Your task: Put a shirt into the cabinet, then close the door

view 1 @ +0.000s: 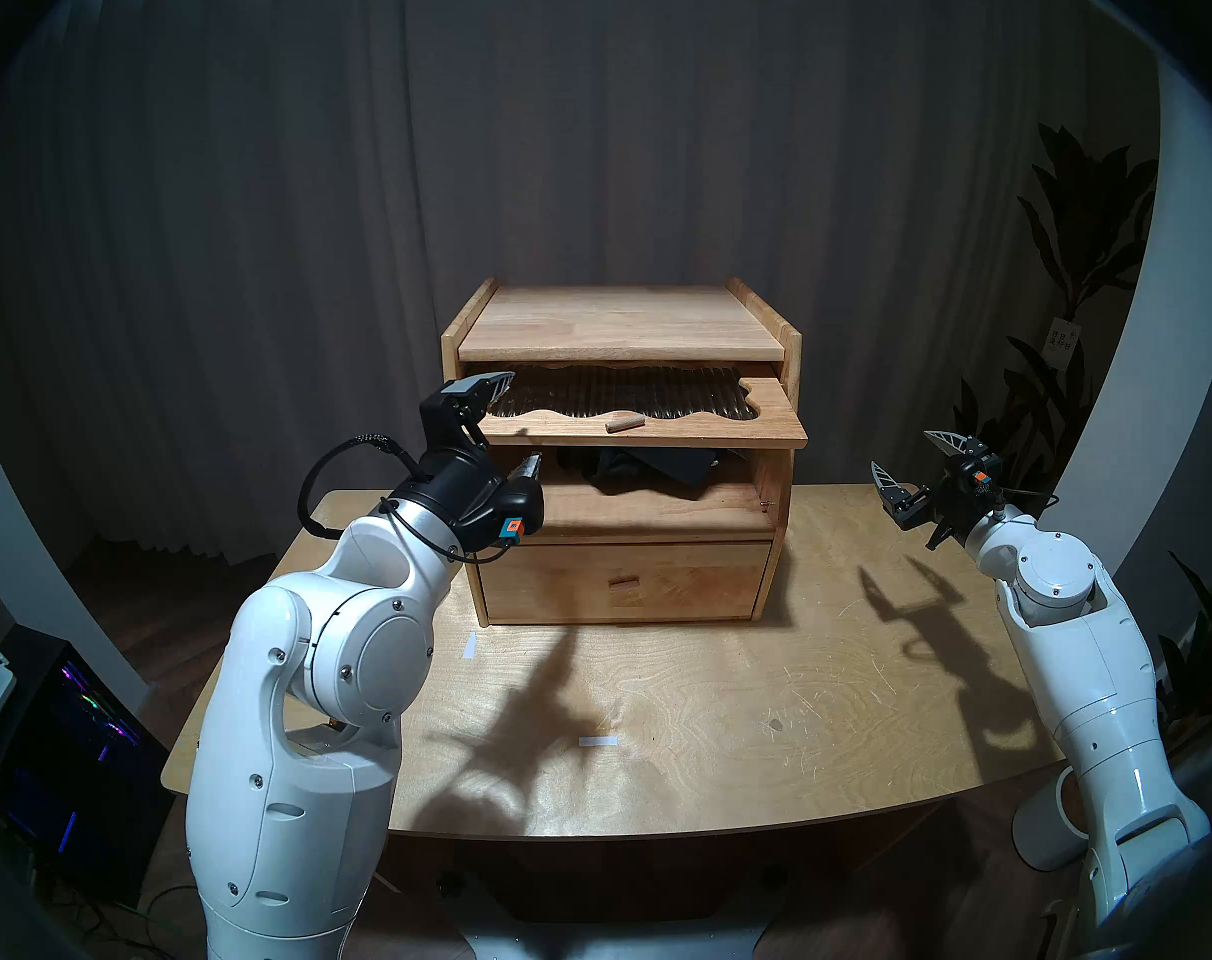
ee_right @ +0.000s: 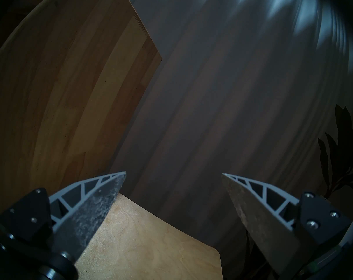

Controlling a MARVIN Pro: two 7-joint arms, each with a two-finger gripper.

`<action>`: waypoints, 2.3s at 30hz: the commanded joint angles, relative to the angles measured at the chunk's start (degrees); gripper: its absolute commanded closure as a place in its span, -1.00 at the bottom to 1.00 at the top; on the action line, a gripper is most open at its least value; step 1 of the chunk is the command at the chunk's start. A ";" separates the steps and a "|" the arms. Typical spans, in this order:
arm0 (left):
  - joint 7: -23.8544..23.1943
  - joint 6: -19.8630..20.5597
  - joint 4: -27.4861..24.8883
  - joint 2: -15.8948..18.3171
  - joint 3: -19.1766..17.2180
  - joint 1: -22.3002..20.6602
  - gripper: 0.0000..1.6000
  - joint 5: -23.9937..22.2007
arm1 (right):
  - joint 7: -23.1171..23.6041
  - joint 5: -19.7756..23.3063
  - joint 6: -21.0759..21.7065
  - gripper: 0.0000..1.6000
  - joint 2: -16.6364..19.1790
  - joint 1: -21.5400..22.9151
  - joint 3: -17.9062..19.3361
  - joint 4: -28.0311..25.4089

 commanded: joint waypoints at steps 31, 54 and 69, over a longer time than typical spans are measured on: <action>-3.41 11.16 12.62 -7.65 7.91 -14.60 1.00 14.93 | -0.19 0.10 -0.46 -1.00 0.35 0.48 0.09 -1.19; -17.00 11.86 -6.74 -4.76 4.69 1.44 1.00 9.61 | -0.25 0.21 -0.46 -1.00 0.44 0.51 -0.02 -1.13; -26.38 14.53 -10.92 -6.94 4.46 6.01 -1.00 -3.69 | -0.24 0.37 -0.27 -1.00 0.45 0.62 -0.18 -0.61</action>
